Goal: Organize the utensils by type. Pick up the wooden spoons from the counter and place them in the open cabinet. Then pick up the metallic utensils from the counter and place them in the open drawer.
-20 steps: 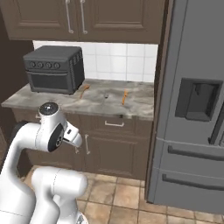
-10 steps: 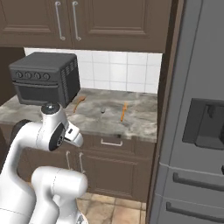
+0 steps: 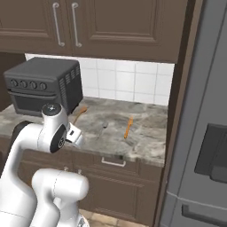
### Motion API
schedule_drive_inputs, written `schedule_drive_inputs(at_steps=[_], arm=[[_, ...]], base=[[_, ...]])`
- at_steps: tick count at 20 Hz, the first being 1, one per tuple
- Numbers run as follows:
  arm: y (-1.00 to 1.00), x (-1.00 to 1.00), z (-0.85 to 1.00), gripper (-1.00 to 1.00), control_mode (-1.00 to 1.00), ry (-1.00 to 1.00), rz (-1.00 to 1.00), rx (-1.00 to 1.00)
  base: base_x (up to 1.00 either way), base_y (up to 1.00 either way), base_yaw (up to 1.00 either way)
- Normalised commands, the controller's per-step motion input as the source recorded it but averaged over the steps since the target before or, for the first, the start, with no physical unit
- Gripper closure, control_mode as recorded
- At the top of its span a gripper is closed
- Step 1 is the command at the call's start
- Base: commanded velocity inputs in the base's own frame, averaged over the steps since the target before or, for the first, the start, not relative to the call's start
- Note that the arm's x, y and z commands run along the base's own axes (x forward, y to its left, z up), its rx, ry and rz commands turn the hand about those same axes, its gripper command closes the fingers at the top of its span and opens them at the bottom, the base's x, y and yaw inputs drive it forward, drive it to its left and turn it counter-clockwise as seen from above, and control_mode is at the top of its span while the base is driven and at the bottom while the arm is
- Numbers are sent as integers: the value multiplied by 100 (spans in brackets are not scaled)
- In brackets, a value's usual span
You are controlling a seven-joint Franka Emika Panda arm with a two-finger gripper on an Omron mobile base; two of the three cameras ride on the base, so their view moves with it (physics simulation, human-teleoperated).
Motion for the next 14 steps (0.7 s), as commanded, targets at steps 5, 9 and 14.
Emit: schedule_drive_inputs(at_steps=[5, 9, 14], arm=[[0, 0, 0, -100, 100, 0, 0, 0], [0, 0, 0, -100, 100, 0, 0, 0], [0, 0, 0, -100, 100, 0, 0, 0]], base=[[63, 0, 9], [61, 0, 1], [42, 0, 0]])
